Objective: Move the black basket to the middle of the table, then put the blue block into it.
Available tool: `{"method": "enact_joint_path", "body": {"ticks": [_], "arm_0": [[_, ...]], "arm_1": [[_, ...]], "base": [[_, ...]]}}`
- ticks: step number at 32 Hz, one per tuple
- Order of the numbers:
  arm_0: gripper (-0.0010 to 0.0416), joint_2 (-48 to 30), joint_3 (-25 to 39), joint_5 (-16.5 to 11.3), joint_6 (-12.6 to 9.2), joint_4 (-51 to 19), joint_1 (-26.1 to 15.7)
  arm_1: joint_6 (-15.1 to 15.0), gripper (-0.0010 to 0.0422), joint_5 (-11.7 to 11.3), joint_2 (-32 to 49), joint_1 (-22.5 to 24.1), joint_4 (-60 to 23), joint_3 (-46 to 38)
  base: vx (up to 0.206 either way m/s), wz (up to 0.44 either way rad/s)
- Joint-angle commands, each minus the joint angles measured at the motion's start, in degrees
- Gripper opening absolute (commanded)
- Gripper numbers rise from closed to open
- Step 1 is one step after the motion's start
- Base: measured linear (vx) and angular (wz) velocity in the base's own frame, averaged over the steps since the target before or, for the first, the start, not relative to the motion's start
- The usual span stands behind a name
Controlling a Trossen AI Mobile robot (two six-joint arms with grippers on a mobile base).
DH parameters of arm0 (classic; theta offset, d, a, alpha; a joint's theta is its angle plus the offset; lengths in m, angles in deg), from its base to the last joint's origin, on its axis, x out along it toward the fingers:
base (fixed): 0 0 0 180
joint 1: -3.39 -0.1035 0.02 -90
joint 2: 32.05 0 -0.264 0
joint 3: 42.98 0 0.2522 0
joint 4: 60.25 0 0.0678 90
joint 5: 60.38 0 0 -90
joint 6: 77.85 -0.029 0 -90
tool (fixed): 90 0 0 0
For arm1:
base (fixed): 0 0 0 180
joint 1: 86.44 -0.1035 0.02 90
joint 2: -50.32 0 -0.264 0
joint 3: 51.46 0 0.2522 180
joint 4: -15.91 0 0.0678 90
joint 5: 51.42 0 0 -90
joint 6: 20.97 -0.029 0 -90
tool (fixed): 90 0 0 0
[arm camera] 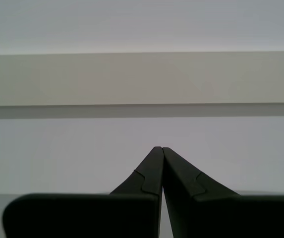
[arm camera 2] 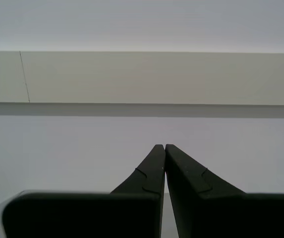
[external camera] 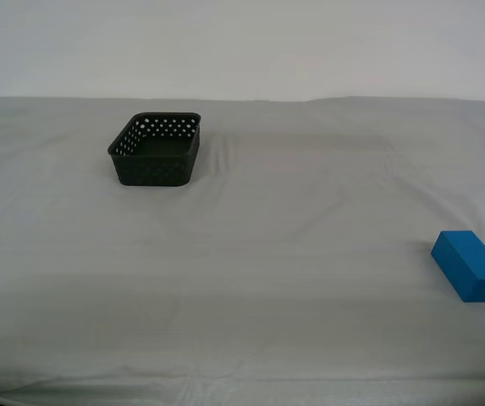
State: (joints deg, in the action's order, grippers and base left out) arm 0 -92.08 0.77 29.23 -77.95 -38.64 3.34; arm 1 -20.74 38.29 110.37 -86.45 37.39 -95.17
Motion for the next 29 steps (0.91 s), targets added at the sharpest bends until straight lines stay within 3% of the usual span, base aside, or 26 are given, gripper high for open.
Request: {"method": "enact_joint_path", "body": {"ticks": [1,29], "arm_0": [[0.0001,0.00,0.04,0.04,0.11,0.15,0.00],[0.0001,0.00,0.04,0.04,0.11,0.15,0.00]], "arm_1": [[-0.09,0.0000,0.11,-0.02,0.07,0.22,-0.04],[-0.09,0.0000,0.11,-0.02,0.04,0.22,-0.02]], "base": [[0.000,0.000],[0.000,0.000]]}}
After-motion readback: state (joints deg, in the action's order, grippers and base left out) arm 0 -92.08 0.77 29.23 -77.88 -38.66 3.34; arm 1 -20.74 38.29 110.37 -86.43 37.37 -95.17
